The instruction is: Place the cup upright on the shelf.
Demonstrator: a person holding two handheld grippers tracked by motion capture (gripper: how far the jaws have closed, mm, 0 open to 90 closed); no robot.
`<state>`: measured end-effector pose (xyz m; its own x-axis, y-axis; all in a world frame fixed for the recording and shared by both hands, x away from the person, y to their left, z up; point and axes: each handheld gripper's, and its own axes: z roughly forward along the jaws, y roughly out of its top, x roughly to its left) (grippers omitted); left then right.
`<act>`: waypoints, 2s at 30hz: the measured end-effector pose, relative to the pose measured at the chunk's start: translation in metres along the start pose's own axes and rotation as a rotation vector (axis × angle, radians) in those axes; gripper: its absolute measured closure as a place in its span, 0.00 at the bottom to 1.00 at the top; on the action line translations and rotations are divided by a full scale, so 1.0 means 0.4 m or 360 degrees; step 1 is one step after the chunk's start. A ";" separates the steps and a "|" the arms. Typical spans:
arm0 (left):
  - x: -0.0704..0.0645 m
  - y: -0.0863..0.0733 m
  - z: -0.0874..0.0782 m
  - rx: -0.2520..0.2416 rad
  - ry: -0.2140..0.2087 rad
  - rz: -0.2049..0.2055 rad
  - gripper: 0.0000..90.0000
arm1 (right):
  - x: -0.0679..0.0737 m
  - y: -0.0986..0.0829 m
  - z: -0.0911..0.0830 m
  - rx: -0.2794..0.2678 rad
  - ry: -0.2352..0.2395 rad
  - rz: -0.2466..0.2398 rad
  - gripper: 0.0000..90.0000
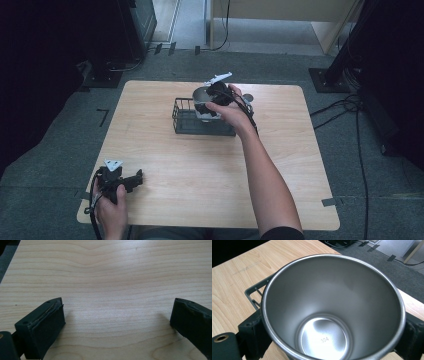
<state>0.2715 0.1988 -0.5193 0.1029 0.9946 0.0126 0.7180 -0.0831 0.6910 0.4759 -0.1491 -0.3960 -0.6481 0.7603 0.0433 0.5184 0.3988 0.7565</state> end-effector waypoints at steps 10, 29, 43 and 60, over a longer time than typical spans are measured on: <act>0.000 0.000 0.000 0.0000 0.0000 0.0000 0.00 | 0.000 0.000 0.001 0.0011 -0.0017 0.0028 0.07; 0.000 0.001 0.000 0.0001 -0.0002 0.0004 0.00 | 0.004 -0.017 -0.021 0.0046 -0.0060 -0.0003 0.01; 0.000 0.001 0.001 0.0001 -0.0002 0.0004 0.00 | 0.006 -0.039 -0.121 -0.0092 -0.0147 0.0156 0.00; 0.000 0.001 0.000 0.0001 -0.0002 0.0004 0.00 | 0.015 -0.164 -0.247 -0.0140 -0.0247 0.0247 0.00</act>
<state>0.2719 0.1989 -0.5193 0.1056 0.9943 0.0138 0.7183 -0.0858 0.6904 0.3830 -0.2213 -0.3809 -0.4676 0.8814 0.0676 0.5499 0.2301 0.8029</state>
